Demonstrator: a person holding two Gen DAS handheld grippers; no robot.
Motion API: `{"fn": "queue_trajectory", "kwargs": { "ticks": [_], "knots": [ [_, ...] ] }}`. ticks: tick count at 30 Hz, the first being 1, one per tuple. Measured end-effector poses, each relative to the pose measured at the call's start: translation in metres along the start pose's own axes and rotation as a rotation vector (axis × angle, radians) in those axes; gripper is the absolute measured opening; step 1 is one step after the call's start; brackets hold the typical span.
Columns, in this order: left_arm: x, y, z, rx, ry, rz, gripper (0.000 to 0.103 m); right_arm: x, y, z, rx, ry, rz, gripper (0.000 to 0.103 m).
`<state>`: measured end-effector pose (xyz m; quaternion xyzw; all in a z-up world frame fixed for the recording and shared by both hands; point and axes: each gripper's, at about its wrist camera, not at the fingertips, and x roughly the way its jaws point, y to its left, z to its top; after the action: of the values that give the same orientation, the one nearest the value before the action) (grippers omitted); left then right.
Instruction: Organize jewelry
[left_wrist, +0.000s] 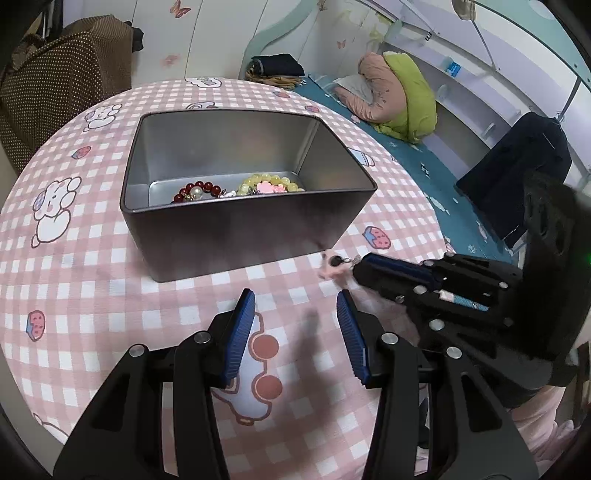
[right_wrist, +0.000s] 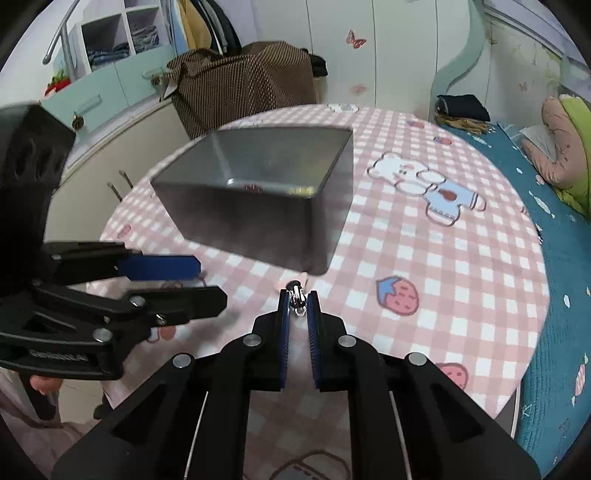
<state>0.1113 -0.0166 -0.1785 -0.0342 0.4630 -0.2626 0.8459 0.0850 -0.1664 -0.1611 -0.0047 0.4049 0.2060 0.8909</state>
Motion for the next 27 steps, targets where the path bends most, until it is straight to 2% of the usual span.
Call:
{"fn": "queue_trajectory", "kwargs": {
  "ticks": [13, 21, 23, 27],
  "knots": [
    [-0.039, 0.001, 0.015, 0.02, -0.1, 0.018, 0.047, -0.035, 0.009, 0.025, -0.01, -0.109, 0.016, 0.009],
    [-0.066, 0.016, 0.029, -0.019, -0.182, 0.116, 0.047, -0.045, 0.015, 0.041, -0.015, -0.156, 0.046, 0.009],
    [-0.066, 0.026, 0.037, -0.053, -0.198, 0.174, 0.047, -0.045, 0.015, 0.044, -0.015, -0.163, 0.041, 0.009],
    [-0.059, 0.042, 0.049, -0.104, -0.182, 0.22, 0.042, -0.044, 0.016, 0.052, -0.008, -0.175, 0.041, 0.009]
  ]
}}
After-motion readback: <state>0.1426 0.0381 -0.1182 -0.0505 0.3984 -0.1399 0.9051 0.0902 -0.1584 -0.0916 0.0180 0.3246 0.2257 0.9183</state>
